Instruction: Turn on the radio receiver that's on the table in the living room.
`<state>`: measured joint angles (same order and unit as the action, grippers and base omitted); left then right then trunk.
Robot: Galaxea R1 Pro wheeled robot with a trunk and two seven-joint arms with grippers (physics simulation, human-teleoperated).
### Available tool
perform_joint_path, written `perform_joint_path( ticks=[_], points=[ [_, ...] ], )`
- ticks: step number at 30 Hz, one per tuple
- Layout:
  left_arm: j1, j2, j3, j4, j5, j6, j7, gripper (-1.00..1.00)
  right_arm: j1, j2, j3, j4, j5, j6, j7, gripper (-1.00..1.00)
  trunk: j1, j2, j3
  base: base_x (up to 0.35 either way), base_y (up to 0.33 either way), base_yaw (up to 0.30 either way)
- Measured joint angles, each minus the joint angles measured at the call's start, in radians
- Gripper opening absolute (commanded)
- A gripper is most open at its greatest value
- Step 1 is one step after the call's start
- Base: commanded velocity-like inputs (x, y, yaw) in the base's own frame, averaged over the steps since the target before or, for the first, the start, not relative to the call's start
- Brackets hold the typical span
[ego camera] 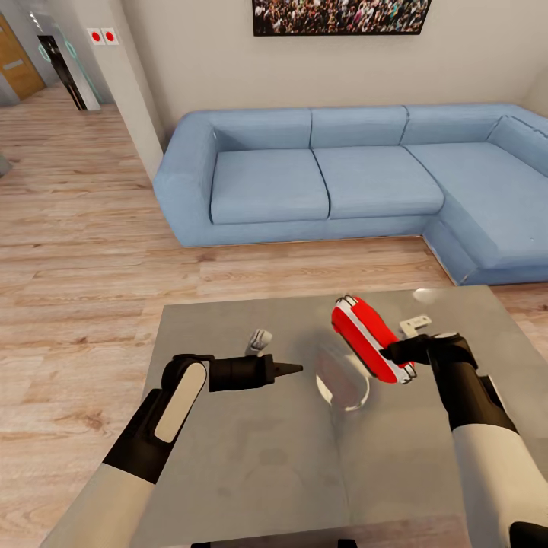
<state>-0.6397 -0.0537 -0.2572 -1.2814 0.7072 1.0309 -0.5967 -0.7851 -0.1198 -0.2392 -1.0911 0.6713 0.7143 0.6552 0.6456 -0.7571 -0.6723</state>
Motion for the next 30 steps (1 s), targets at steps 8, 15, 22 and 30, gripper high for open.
perform_joint_path(
  ticks=[8,15,22,30],
  points=[
    [0.000,0.000,0.000,0.000,0.000,0.000,0.000,-1.00,0.000,0.004,-0.040,0.078,-0.001,-0.044,-0.020,-1.00,0.000,0.000,0.000,0.000,0.000,0.000],
    [0.000,0.000,0.000,0.000,0.000,0.000,0.000,-1.00,0.000,0.006,-0.081,0.145,-0.001,-0.083,-0.026,-1.00,0.000,0.000,0.000,0.000,0.000,0.000],
    [0.000,0.000,0.000,0.000,0.000,0.000,0.000,-1.00,0.000,0.008,-0.084,0.170,-0.001,-0.095,-0.037,-1.00,0.000,0.000,0.000,0.000,0.000,0.000],
    [0.000,0.000,0.000,-0.001,0.000,0.000,0.000,-1.00,0.000,0.008,-0.084,0.179,-0.004,-0.096,-0.037,-1.00,0.000,0.000,0.000,0.000,0.000,0.000]
  ],
)
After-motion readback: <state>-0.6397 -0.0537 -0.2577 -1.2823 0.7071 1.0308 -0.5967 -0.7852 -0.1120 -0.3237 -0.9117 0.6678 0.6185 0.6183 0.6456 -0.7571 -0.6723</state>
